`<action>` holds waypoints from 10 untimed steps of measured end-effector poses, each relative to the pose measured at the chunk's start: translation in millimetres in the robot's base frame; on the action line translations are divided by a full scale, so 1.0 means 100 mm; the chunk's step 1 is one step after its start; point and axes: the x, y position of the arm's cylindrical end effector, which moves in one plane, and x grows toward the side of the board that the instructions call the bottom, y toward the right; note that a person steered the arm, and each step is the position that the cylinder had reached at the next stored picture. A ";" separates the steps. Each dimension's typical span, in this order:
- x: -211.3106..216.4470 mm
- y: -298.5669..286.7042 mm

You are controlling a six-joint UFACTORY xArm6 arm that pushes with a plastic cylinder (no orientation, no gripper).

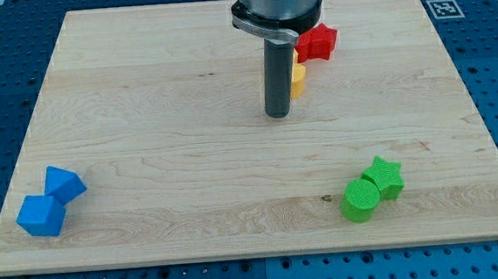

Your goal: Move your arm to the bottom right

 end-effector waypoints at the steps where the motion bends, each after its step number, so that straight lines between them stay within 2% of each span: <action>1: 0.00 0.22; 3: 0.00 0.28; 7: 0.00 0.86; 10: 0.33 1.48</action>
